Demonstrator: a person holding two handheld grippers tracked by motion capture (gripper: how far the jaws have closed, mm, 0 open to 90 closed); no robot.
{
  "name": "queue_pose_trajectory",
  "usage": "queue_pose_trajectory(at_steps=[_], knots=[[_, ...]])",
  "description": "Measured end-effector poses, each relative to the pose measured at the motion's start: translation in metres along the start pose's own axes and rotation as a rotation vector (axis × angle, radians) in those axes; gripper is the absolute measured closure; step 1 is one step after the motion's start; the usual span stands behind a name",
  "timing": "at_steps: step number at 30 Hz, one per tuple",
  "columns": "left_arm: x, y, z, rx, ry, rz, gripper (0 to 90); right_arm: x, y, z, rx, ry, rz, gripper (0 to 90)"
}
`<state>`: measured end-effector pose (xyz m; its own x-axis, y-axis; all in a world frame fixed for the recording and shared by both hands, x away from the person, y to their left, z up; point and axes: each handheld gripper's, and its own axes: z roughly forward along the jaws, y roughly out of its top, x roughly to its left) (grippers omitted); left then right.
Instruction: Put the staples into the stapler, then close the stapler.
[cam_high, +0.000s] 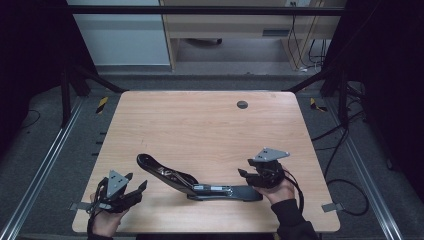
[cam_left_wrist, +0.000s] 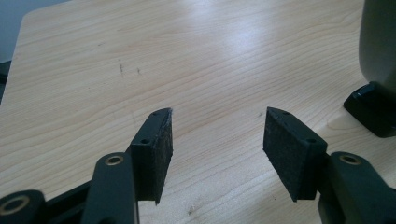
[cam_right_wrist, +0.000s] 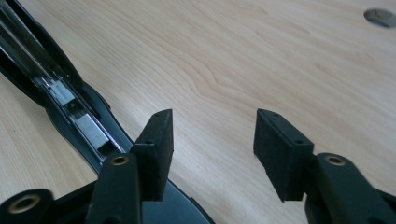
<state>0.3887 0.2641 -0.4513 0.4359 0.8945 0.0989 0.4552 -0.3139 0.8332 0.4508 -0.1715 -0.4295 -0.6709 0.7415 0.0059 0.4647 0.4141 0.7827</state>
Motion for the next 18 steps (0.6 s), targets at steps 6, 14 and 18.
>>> queue_pose_trajectory(at_steps=[6, 14, 18], knots=[[-0.002, 0.002, -0.004, -0.020, -0.015, -0.013, 41.4, -0.001, -0.013, -0.011, -0.055, -0.051, 0.025, 38.1], [-0.004, 0.005, -0.010, -0.048, -0.037, -0.021, 38.2, -0.010, -0.033, -0.025, -0.096, -0.110, 0.050, 37.0], [-0.006, 0.005, -0.013, -0.066, -0.055, -0.024, 37.1, -0.015, -0.043, -0.030, -0.096, -0.125, 0.082, 36.7]])
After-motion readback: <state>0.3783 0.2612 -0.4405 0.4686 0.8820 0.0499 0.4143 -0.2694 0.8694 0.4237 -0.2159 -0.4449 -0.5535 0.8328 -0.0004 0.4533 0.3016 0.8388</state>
